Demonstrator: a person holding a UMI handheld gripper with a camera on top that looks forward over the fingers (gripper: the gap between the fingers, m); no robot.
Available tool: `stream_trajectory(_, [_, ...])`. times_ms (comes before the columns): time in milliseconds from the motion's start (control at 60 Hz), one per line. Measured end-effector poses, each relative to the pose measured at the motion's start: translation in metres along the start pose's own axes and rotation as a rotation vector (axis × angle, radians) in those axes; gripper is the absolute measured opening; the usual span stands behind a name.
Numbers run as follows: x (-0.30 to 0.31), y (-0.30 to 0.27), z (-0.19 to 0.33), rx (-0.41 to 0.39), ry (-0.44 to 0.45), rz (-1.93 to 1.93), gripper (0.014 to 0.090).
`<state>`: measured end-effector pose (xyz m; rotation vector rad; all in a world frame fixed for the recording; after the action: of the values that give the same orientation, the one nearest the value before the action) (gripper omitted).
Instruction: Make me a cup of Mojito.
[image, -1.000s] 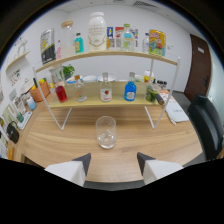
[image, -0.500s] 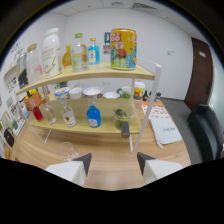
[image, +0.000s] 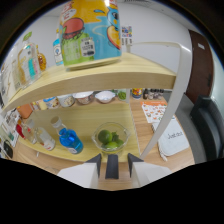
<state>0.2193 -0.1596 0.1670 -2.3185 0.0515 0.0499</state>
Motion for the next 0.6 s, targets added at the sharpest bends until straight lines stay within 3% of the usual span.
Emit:
stream_trajectory(200, [-0.002, 0.003, 0.003, -0.022, -0.013, -0.051, 0.0185])
stream_trajectory(450, [0.000, 0.004, 0.001, -0.027, 0.002, -0.042, 0.0163])
stream_trajectory(600, [0.005, -0.002, -0.015, 0.022, 0.036, -0.023, 0.0158])
